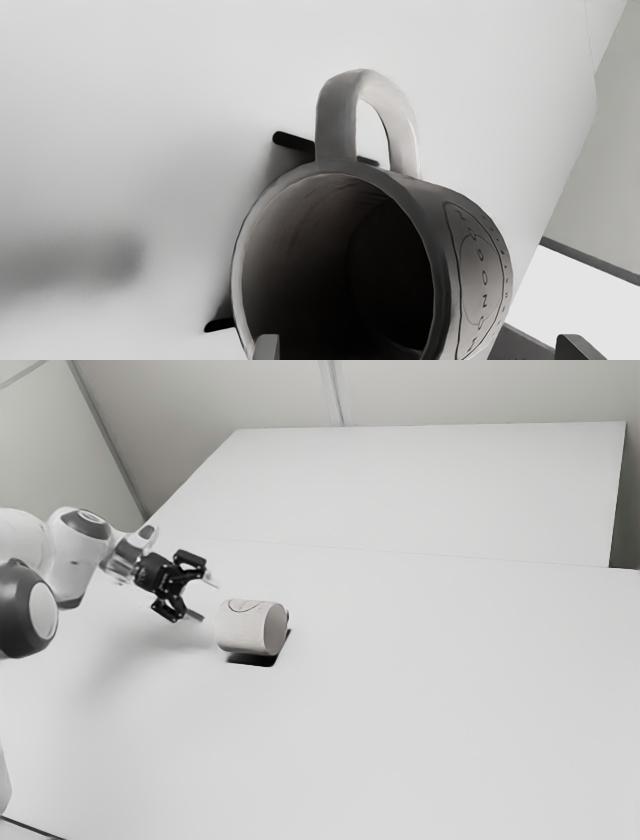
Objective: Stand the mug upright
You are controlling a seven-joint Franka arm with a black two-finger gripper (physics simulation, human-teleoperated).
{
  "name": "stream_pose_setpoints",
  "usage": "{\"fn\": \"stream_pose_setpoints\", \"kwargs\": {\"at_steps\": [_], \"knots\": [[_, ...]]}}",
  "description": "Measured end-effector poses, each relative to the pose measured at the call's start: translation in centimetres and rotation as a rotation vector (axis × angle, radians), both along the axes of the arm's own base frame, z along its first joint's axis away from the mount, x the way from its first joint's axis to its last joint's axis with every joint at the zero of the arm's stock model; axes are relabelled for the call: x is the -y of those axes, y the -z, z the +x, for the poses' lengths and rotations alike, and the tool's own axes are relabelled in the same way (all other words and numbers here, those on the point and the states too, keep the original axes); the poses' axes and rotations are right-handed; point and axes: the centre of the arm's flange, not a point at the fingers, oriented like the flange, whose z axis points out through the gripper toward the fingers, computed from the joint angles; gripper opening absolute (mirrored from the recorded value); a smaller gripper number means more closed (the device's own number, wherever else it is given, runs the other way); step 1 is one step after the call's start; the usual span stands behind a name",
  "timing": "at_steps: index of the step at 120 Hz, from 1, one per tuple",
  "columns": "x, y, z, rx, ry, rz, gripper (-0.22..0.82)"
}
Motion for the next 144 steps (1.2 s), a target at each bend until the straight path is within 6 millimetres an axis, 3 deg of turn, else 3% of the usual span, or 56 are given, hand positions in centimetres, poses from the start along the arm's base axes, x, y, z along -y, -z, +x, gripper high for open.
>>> {"fn": "stream_pose_setpoints", "kwargs": {"at_steps": [51, 67, 87, 109, 129, 136, 144], "knots": [[2.9, 3.4, 0.9, 0.083, -0.019, -0.128, 0.60], [3.4, 3.3, 1.2, 0.108, -0.011, -0.127, 0.44], [4.1, 3.0, 1.7, 0.127, 0.016, -0.087, 0.07], [5.6, 0.9, 3.5, 0.182, 0.051, -0.039, -0.09], [6.2, -0.3, 3.8, 0.185, 0.096, 0.013, -0.12], [7.1, -1.7, 3.7, 0.186, 0.147, 0.068, -0.13], [9.0, -4.7, 3.5, 0.200, 0.246, 0.184, -0.13]]}}
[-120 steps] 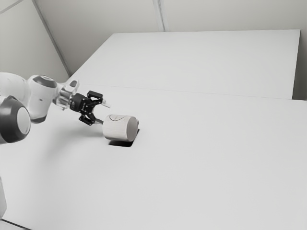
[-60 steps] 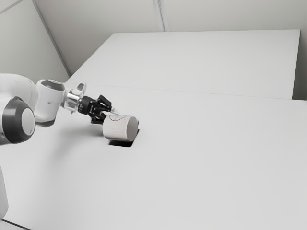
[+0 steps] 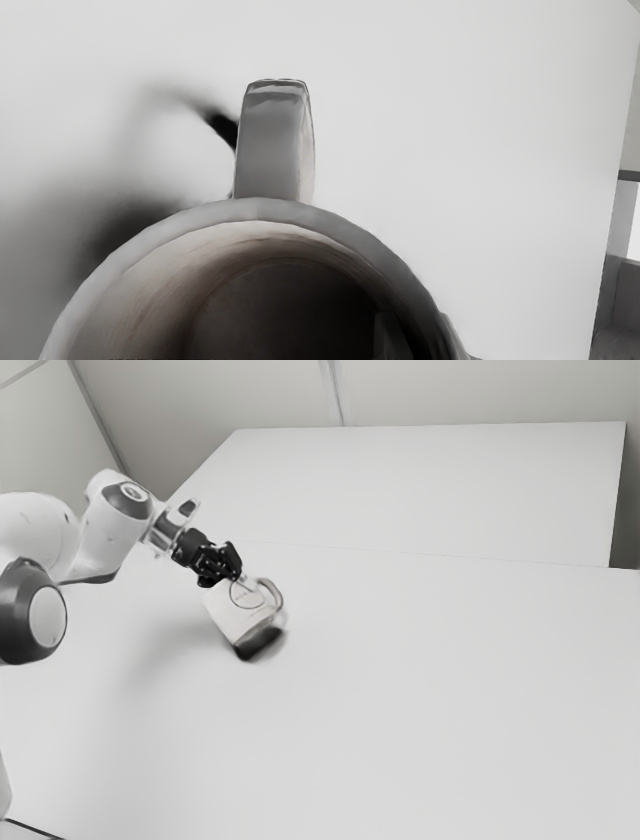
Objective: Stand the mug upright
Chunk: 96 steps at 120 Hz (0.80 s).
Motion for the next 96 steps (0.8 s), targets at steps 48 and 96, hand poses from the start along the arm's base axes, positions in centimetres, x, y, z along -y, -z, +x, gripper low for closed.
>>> {"fn": "stream_pose_setpoints", "kwargs": {"at_steps": [48, 96], "knots": [[8.7, -4.5, -8.2, 0.114, 0.284, 0.603, -0.14], [15.0, -3.2, -11.5, 0.287, 0.106, 0.686, -0.17]]}}
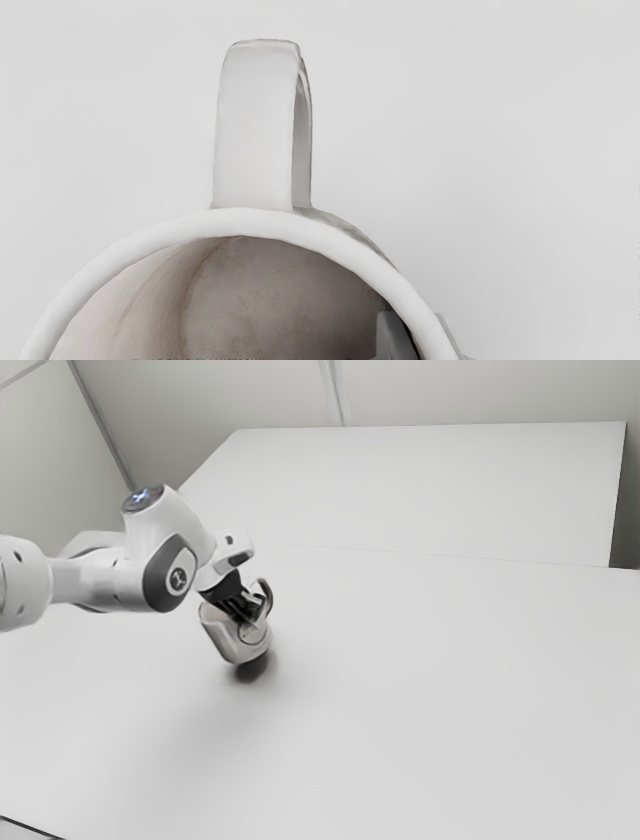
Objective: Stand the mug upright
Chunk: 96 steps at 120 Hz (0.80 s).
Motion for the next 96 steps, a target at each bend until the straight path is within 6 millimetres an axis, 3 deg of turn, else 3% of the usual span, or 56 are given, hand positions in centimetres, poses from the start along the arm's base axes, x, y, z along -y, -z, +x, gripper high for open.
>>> {"fn": "stream_pose_setpoints", "kwargs": {"at_steps": [56, 78, 96], "knots": [[0.0, 6.1, 0.4, -0.047, -0.170, -0.030, -0.18], [0.6, 4.8, 0.4, -0.026, -0.172, -0.032, 0.22], [1.4, 1.5, 0.1, 0.007, -0.144, -0.015, 0.42]]}}
